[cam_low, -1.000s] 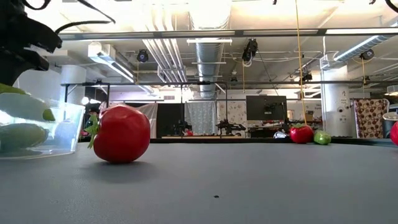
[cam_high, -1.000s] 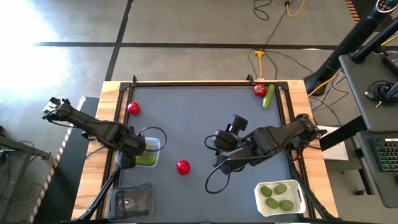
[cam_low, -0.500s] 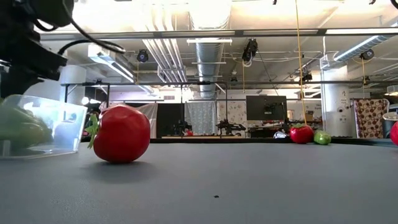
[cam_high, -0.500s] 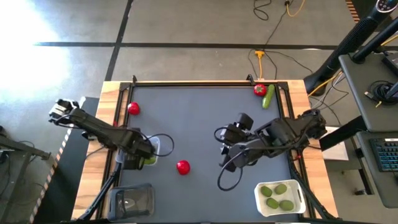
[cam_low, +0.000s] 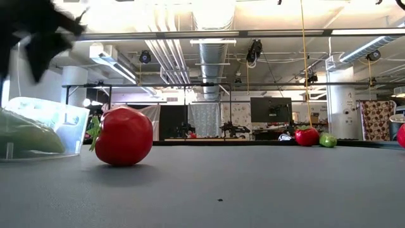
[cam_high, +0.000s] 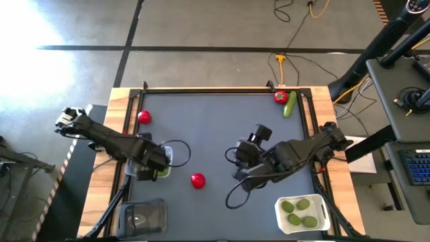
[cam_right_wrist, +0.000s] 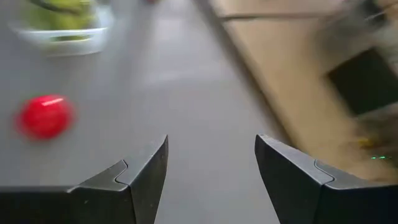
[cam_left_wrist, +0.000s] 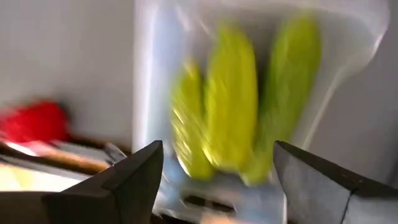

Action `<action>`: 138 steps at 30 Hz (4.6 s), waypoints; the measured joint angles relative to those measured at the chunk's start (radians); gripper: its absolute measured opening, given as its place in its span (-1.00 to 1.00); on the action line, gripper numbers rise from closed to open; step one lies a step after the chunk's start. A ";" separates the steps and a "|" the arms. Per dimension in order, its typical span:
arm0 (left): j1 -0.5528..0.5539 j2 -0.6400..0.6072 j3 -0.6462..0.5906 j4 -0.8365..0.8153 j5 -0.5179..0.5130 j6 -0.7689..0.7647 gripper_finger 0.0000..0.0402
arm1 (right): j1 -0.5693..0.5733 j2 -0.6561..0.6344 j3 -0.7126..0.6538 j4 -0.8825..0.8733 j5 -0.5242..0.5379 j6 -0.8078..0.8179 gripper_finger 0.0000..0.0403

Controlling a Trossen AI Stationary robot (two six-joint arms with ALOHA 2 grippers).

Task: Sort produce into baskets
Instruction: Put the cucumber into the transparent bin

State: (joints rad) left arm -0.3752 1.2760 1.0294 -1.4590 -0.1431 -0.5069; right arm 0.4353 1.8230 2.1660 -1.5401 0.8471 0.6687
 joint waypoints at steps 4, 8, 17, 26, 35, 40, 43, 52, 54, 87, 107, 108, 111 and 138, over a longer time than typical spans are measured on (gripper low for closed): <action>0.000 -0.020 0.139 0.017 -0.270 0.056 0.37 | -0.079 0.000 -0.049 -0.006 0.071 0.083 0.16; 0.000 -0.045 0.239 0.092 -0.624 0.122 0.33 | -0.227 -0.004 -0.050 -0.029 -0.026 0.129 0.16; 0.000 -0.108 0.242 0.155 -0.756 0.034 0.27 | -0.602 -0.034 -0.067 -0.030 -0.184 0.145 0.16; 0.032 -0.261 0.004 0.458 -0.694 -0.044 0.27 | -1.009 -0.035 -0.285 -0.031 -0.440 -0.070 0.16; 0.174 -0.351 -0.148 0.809 -0.702 0.113 0.27 | -1.240 -0.035 -0.582 -0.004 -0.617 -0.143 0.41; 0.292 -0.356 -0.134 0.869 -0.686 0.316 0.27 | -1.303 -0.035 -0.690 0.018 -0.612 -0.133 0.58; 0.348 -0.336 -0.129 0.965 -0.685 0.462 0.27 | -1.335 -0.035 -0.741 0.085 -0.617 -0.146 0.61; 0.407 -0.241 -0.129 1.181 -0.634 0.564 0.27 | -1.407 -0.035 -0.865 0.276 -0.672 -0.138 0.52; 0.413 -0.236 -0.129 1.179 -0.632 0.547 0.27 | -1.420 -0.035 -0.884 0.297 -0.672 -0.138 0.48; 0.444 -0.236 -0.129 1.185 -0.625 0.541 0.27 | -1.402 -0.030 -0.981 0.333 -0.829 0.151 -0.05; 0.438 -0.241 -0.129 1.173 -0.545 0.564 0.27 | -0.772 -0.038 -0.961 0.533 -0.926 0.391 0.01; 0.435 -0.244 -0.129 1.172 -0.545 0.561 0.27 | -0.741 -0.037 -0.959 0.576 -0.926 0.397 0.02; 0.432 -0.268 -0.127 1.169 -0.543 0.573 0.27 | -0.670 -0.032 -0.962 0.701 -0.931 0.416 0.06; 0.431 -0.613 0.175 0.683 -0.201 0.353 0.27 | -0.443 0.148 -0.428 1.202 -0.870 -0.215 -0.27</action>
State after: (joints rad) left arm 0.0555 0.6626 1.2040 -0.7764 -0.3436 -0.1543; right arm -0.0074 1.9713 1.7383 -0.3383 -0.0230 0.4536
